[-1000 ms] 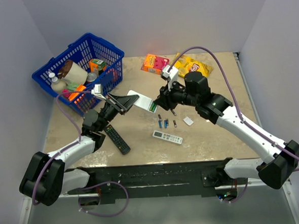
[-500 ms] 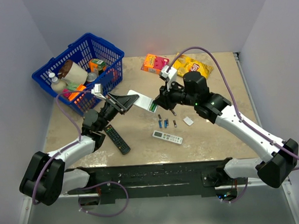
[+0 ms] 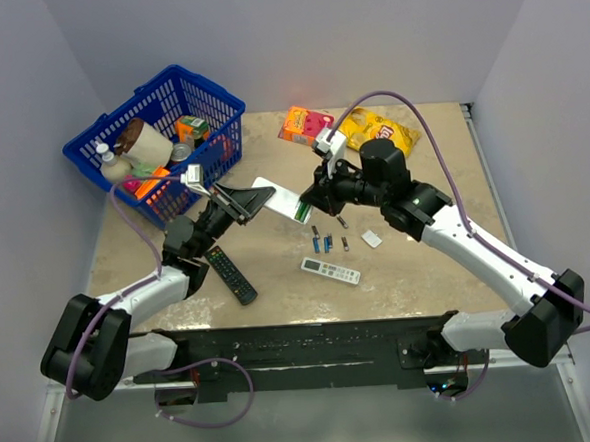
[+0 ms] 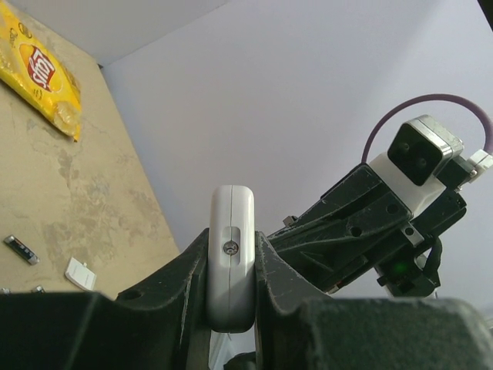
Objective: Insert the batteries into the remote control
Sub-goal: Load the battery into the remote control.
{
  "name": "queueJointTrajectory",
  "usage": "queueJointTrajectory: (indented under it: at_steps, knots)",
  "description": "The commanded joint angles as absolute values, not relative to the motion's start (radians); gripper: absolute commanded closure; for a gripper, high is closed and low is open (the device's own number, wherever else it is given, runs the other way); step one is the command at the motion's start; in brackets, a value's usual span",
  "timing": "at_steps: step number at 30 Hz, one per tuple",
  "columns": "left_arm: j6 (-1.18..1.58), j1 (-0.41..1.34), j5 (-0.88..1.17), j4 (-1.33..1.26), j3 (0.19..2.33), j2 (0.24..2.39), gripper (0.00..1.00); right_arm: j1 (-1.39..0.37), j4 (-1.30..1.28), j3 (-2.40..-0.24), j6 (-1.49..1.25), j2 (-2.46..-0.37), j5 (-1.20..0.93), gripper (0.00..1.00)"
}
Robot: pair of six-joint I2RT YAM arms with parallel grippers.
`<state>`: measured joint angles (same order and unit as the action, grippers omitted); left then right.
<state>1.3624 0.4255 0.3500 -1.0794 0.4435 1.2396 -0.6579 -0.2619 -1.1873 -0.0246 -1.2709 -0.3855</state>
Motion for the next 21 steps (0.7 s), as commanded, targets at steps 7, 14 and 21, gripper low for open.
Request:
queueJointTrajectory:
  at_steps: [7, 14, 21]
  knots:
    - [1.371, 0.428, 0.291, -1.373, 0.522, 1.235, 1.00, -0.663, -0.273, -1.114, -0.070, -1.289, -0.453, 0.96]
    - [1.391, 0.433, 0.270, -1.446, 0.540, 1.249, 1.00, -0.664, -0.199, -1.054, -0.115, -1.292, -0.486, 0.98]
    - [1.428, 0.433, 0.195, -1.500, 0.522, 1.241, 1.00, -0.669, -0.137, -0.973, -0.149, -1.263, -0.434, 1.00]
